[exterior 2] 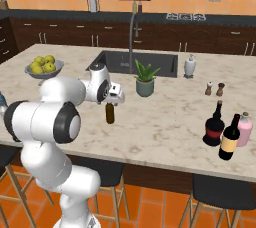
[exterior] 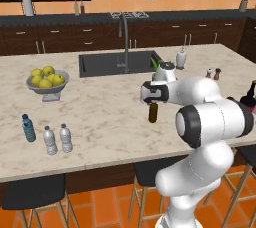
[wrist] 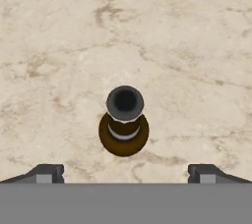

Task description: Move the plastic bottles in the middle to the plastics group, and the glass bottles in the middle to the glass group.

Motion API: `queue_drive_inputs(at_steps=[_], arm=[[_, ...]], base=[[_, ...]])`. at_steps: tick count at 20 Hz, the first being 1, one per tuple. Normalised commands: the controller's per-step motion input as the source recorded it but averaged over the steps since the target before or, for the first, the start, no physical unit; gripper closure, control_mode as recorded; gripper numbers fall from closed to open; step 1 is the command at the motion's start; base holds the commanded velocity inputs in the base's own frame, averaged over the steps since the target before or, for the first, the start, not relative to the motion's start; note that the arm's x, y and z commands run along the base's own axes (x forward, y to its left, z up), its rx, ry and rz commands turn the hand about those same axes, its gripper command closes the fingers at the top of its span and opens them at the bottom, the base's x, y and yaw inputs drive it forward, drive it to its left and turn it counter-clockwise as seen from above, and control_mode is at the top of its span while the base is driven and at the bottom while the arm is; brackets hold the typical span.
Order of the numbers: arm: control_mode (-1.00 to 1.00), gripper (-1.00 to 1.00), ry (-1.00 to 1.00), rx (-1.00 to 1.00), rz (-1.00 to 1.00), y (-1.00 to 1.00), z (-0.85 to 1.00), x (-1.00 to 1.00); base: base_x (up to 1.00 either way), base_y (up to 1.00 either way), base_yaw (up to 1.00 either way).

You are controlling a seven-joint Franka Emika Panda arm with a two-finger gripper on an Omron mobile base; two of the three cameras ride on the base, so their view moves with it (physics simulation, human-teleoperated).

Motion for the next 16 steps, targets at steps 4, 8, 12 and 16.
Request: queue_drive_inputs(at_steps=[4,8,12,16], arm=[[-1.0,-1.0,0.0,0.0,0.0,0.0,-0.04,0.12],[-1.0,-1.0,0.0,0.0,0.0,0.0,0.0,0.25],[-1.0,-1.0,0.0,0.0,0.0,0.0,0.0,0.04],[-1.0,-1.0,0.0,0.0,0.0,0.0,-0.02,0.0]], base=[[0.0,0.0,0.0],[0.0,0.0,0.0],[0.0,0.0,0.0],[0.0,0.0,0.0]])
